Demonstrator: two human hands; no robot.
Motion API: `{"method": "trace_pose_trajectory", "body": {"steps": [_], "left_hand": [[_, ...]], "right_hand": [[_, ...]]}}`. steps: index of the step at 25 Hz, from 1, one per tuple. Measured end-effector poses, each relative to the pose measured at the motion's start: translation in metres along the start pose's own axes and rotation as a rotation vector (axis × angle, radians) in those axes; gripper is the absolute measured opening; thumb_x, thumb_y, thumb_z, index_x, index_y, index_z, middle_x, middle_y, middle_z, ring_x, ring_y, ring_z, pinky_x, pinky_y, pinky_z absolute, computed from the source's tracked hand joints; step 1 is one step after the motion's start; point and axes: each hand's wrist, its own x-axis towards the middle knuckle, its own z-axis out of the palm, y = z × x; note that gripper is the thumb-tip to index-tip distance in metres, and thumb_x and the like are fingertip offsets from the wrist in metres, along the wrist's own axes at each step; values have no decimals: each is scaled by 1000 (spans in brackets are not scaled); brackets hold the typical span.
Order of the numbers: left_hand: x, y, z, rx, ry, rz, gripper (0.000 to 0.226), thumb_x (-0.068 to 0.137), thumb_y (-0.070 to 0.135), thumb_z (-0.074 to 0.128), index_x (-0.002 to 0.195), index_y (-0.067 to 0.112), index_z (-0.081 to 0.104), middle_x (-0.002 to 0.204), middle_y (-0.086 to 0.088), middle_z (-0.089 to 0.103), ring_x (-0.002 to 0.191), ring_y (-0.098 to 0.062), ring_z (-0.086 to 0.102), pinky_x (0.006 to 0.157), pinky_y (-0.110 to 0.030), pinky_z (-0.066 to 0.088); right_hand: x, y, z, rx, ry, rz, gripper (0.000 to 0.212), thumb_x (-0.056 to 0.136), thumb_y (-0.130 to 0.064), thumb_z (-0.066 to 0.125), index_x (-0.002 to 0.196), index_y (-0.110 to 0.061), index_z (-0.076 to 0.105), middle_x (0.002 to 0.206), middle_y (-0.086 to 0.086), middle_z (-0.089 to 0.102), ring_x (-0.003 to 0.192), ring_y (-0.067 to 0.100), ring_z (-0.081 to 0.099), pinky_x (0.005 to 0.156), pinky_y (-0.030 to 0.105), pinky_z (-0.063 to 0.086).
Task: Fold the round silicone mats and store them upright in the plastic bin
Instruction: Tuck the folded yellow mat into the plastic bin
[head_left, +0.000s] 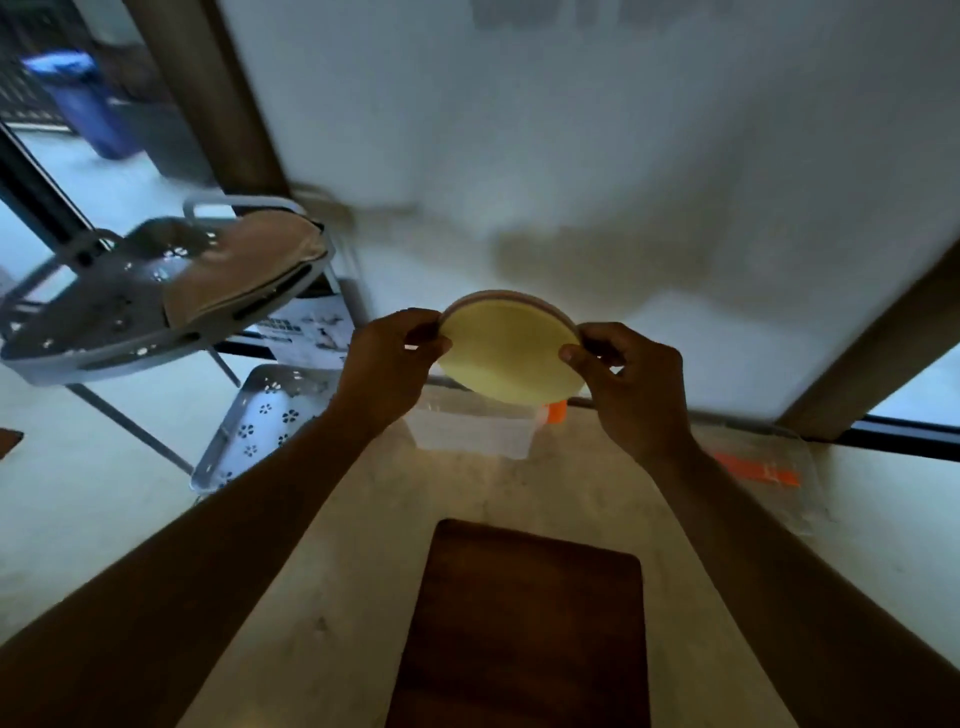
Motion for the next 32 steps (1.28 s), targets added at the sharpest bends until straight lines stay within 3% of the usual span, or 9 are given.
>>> {"method": "trace_pose_trajectory", "body": {"steps": [5, 8, 10, 12, 16, 19, 22, 26, 32], "left_hand": [[58, -32, 6, 100, -32, 28, 21, 83, 14, 73, 104, 16, 71, 97, 3, 71, 80, 5, 59, 70, -2, 38], [72, -59, 12, 106, -69, 4, 22, 83, 14, 73, 104, 20, 71, 94, 9, 71, 77, 12, 58, 68, 1, 38], [73, -77, 18, 94, -75, -20, 22, 82, 13, 73, 103, 21, 71, 91, 9, 71, 77, 10, 60, 72, -4, 40], [72, -91, 23, 93, -76, -30, 20, 82, 11, 73, 101, 19, 72, 91, 7, 72, 76, 5, 61, 74, -9, 44], [72, -113, 36, 179, -99, -6, 16, 82, 16, 73, 98, 17, 73, 94, 0, 71, 74, -4, 60, 72, -17, 43], [71, -124, 45, 225, -120, 9, 15, 83, 17, 72, 98, 16, 74, 94, -6, 67, 87, -17, 62, 80, -32, 46], [69, -130, 55, 289, -147, 4, 15, 84, 20, 70, 98, 18, 74, 96, -5, 67, 96, -22, 57, 82, -33, 39], [69, -133, 66, 381, -176, 24, 12, 84, 25, 70, 95, 23, 74, 95, 1, 70, 96, -22, 54, 83, -40, 43], [73, -139, 75, 331, -132, -1, 10, 84, 27, 70, 94, 27, 73, 93, 6, 71, 91, -13, 47, 78, -34, 37]], "right_hand": [[44, 19, 39, -76, -62, 7, 19, 86, -28, 71, 102, -20, 73, 85, -17, 68, 75, -16, 59, 70, 0, 41], [56, 38, 66, -134, -108, 27, 17, 85, -30, 71, 100, -22, 72, 82, -19, 66, 74, -19, 58, 70, -2, 39], [60, 50, 82, -167, -138, 32, 14, 85, -30, 71, 98, -23, 71, 81, -16, 68, 75, -11, 61, 72, 4, 45], [60, 59, 93, -220, -172, 12, 12, 85, -30, 71, 95, -22, 70, 83, -12, 69, 78, 0, 63, 76, 20, 52], [62, 74, 111, -433, -242, -29, 13, 85, -33, 68, 90, -21, 69, 90, -1, 64, 87, 19, 55, 81, 40, 46], [60, 84, 117, -533, -227, -45, 15, 83, -33, 67, 90, -20, 70, 88, 2, 62, 88, 25, 54, 79, 41, 46], [55, 94, 118, -605, -218, -72, 21, 81, -32, 70, 94, -16, 73, 92, 9, 61, 93, 31, 54, 78, 41, 45], [53, 106, 121, -662, -241, -43, 23, 79, -32, 71, 94, -15, 73, 95, 11, 58, 95, 32, 54, 79, 40, 44], [53, 114, 122, -642, -247, -54, 23, 77, -32, 72, 92, -14, 73, 96, 8, 57, 94, 28, 56, 79, 40, 48]]}}
